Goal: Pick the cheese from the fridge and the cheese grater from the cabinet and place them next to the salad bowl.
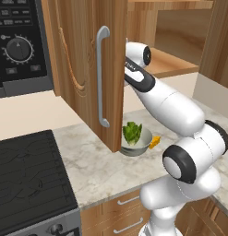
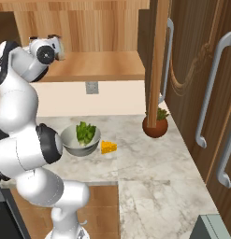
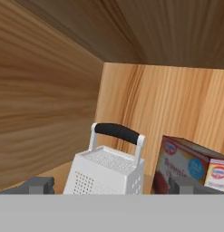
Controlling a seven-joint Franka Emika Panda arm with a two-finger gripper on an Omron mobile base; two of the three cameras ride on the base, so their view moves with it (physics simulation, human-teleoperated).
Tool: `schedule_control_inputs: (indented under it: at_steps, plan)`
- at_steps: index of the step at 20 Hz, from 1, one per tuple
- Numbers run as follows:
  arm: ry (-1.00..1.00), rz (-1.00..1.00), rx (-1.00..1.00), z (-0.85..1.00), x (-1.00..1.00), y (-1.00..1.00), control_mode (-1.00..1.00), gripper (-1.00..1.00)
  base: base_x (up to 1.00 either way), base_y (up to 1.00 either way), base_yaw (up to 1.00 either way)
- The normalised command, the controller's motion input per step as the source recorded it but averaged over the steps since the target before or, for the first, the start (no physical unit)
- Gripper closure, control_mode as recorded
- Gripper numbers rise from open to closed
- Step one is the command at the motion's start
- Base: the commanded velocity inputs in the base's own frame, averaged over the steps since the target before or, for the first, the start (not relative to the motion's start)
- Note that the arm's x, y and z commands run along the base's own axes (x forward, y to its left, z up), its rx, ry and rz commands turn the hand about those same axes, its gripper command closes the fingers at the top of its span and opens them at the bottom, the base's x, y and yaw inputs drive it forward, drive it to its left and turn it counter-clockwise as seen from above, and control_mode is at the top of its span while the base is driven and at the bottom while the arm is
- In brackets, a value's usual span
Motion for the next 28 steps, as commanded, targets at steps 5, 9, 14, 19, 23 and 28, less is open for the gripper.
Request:
schedule_control_inputs:
  at_steps: [5,9,14,19,23,28]
  plan:
    - [0.1,0.0,0.0,-0.01,0.02,-0.02,-1.0,-1.0,0.0,0.0,0.0]
    - [0.09,0.0,0.0,-0.01,0.02,0.07,-1.0,-1.0,0.0,0.0,0.0]
    - [0.08,0.0,0.0,0.0,0.01,0.18,-1.0,-1.0,0.0,0.0,0.0]
    - [0.07,0.0,0.0,0.0,0.0,0.04,-1.0,-1.0,0.0,0.0,0.0]
    - [0.11,0.0,0.01,-0.1,0.12,0.01,-1.0,-1.0,0.0,0.0,0.0]
    - [0.1,0.0,0.0,-0.18,0.37,0.04,-1.0,1.0,0.0,0.0,0.0]
